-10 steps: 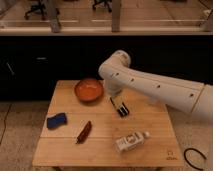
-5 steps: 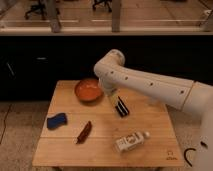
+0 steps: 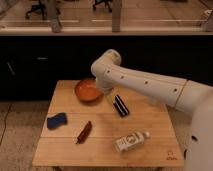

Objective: Pick up the ceramic bowl

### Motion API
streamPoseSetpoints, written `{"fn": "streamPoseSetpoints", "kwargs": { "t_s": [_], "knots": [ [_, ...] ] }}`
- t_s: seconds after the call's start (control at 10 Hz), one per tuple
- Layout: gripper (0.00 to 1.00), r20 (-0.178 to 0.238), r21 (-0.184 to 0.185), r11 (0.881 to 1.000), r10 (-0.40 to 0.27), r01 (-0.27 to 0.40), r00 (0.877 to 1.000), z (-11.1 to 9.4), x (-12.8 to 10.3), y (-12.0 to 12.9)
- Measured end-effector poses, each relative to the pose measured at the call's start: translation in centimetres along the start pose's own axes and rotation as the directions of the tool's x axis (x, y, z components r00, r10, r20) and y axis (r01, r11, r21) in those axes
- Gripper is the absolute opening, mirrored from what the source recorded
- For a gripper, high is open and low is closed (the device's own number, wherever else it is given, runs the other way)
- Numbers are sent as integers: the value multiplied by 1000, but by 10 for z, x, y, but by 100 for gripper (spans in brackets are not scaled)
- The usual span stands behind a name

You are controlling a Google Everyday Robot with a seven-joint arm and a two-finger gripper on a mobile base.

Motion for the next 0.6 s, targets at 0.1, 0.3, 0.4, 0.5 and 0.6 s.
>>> {"fn": "streamPoseSetpoints", "kwargs": {
  "t_s": [0.1,0.3,0.4,0.5,0.6],
  "knots": [
    [80,3,3,1000,-10,10,1000,6,1,-7],
    [80,10,9,1000,-26,26,1000,14,1,-17],
    [80,11,9,1000,-30,29,1000,16,1,-19],
    [80,16,11,999,-30,30,999,18,-1,-21],
    [80,19,13,1000,-27,27,999,25,0,-25]
  ]
}}
